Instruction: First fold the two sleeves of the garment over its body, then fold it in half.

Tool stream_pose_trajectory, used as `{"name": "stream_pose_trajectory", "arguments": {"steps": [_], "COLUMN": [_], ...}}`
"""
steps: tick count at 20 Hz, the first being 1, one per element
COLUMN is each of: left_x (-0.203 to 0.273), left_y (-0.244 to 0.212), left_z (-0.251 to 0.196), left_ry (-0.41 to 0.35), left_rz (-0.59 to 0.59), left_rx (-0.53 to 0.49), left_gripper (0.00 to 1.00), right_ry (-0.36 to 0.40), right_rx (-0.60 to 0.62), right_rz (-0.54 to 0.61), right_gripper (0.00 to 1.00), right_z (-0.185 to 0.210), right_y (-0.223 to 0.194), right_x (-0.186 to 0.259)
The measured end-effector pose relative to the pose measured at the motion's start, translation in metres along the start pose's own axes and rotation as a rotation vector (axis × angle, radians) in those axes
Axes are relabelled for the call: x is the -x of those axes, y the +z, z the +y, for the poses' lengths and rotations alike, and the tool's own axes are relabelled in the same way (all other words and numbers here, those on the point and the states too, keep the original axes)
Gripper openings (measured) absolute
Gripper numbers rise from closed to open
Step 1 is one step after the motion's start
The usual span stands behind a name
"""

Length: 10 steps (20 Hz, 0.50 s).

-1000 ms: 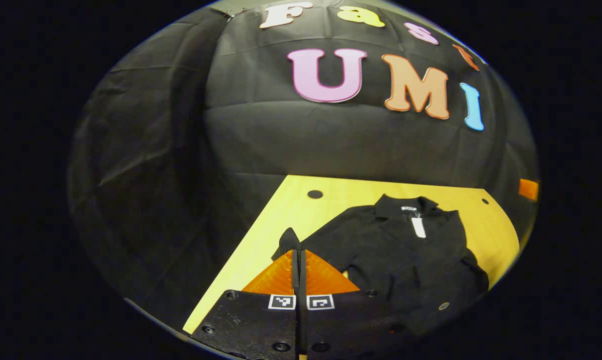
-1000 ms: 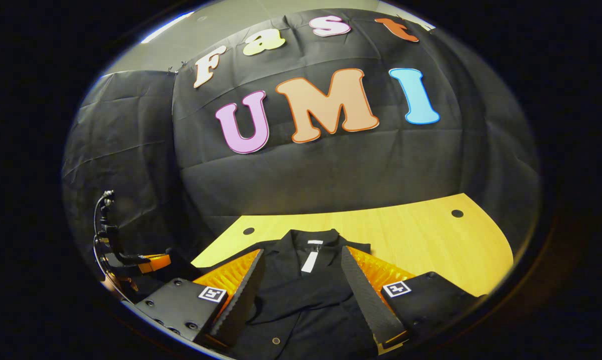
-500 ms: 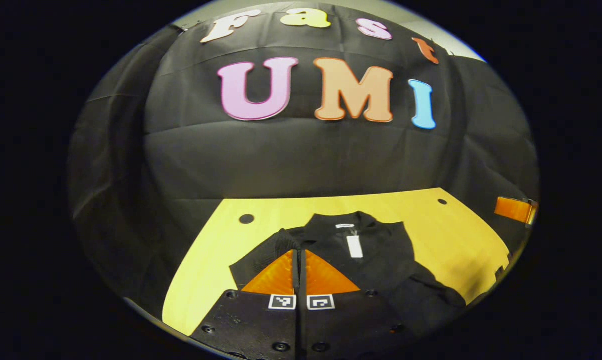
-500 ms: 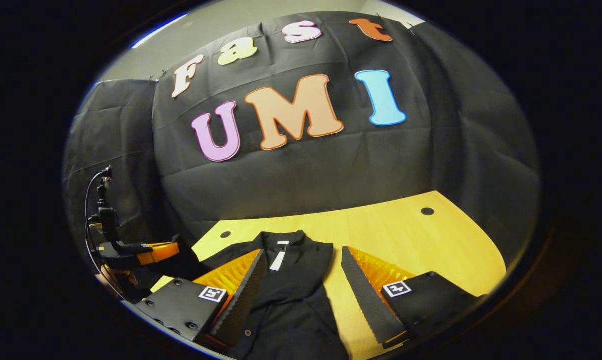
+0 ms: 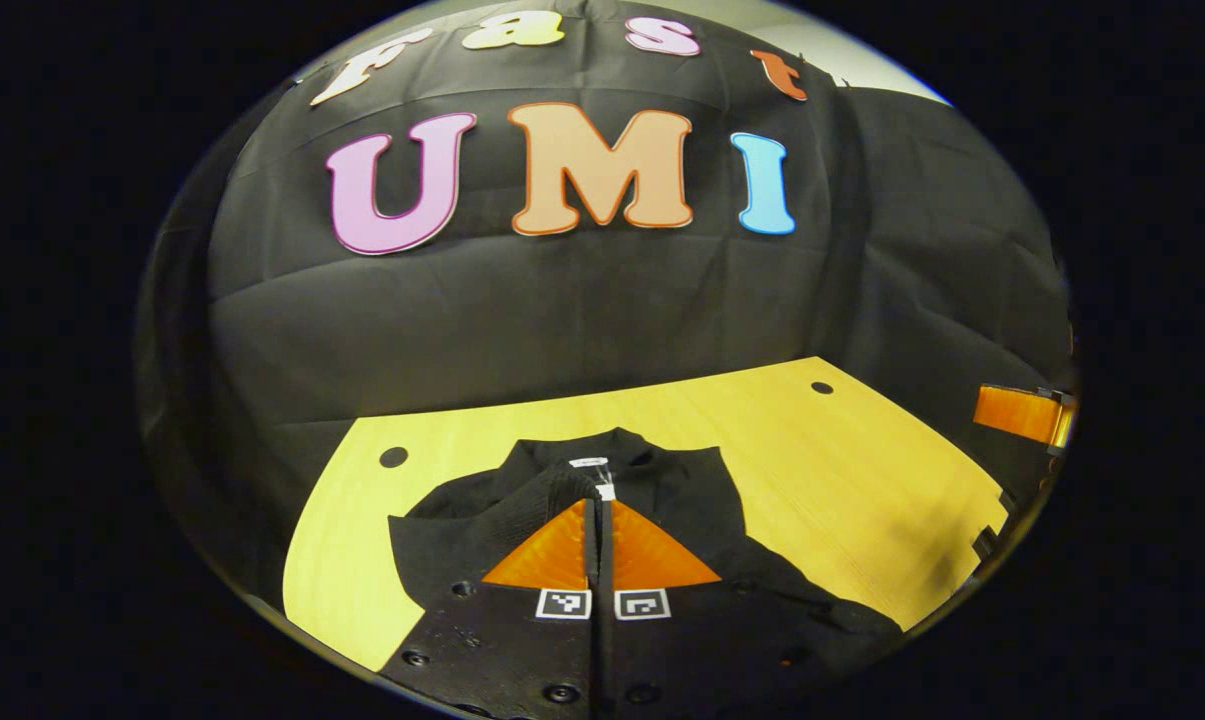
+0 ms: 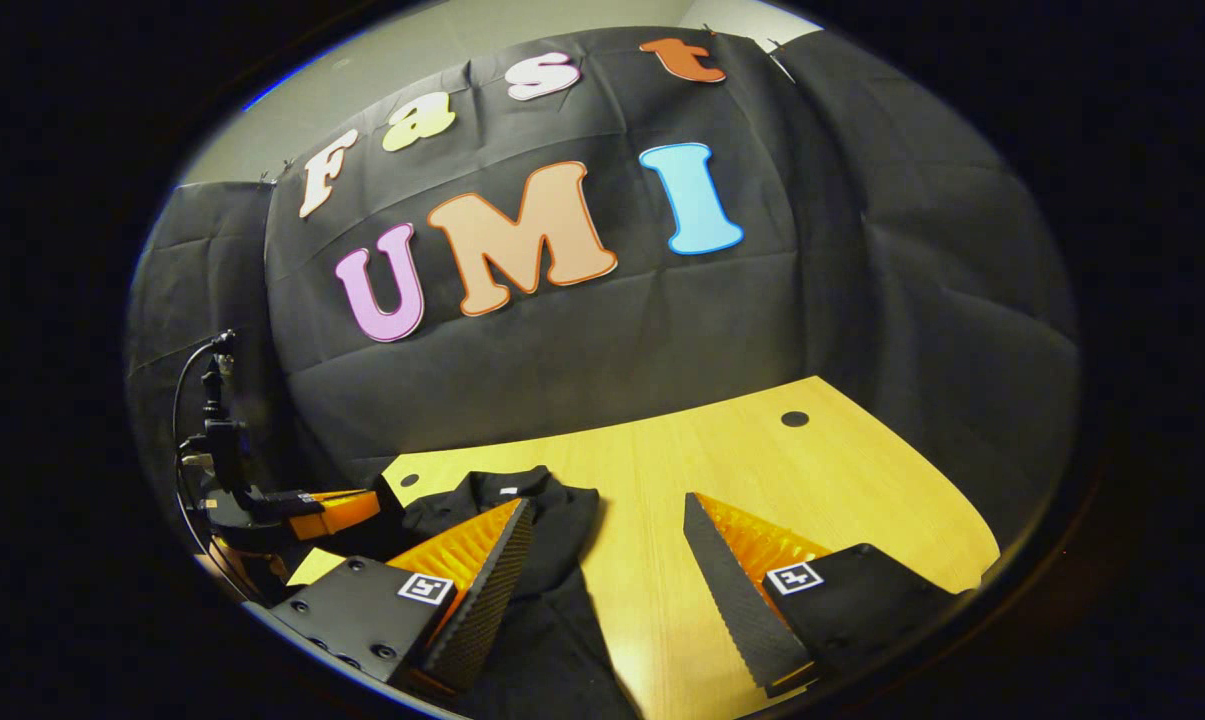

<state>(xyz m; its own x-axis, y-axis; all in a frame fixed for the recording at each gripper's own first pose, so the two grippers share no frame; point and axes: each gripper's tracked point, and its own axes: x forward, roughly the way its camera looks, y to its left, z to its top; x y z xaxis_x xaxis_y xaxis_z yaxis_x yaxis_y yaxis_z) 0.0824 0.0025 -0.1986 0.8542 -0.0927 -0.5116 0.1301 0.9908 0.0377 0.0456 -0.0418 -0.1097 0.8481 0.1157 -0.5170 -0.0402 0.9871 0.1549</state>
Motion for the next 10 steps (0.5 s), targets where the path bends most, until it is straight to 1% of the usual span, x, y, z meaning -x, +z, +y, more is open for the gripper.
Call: {"name": "stream_pose_trajectory", "arguments": {"steps": [7, 9, 10], "left_x": [-0.029, -0.038, -0.044], "left_y": [-0.010, -0.007, -0.002], "left_z": [-0.052, -0.057, -0.062], "left_ry": [-0.038, -0.015, -0.024], "left_rz": [0.058, 0.045, 0.042], "left_rx": [-0.024, -0.029, -0.013], "left_gripper": [0.00, 0.00, 0.00], "right_ry": [-0.031, -0.030, -0.032], "right_rx": [-0.019, -0.023, -0.021], "right_rz": [0.012, 0.018, 0.020], "right_gripper": [0.98, 0.98, 0.98], "right_z": [-0.040, -0.048, -0.052], "right_y": [-0.006, -0.006, -0.006], "right_x": [0.006, 0.006, 0.005]}}
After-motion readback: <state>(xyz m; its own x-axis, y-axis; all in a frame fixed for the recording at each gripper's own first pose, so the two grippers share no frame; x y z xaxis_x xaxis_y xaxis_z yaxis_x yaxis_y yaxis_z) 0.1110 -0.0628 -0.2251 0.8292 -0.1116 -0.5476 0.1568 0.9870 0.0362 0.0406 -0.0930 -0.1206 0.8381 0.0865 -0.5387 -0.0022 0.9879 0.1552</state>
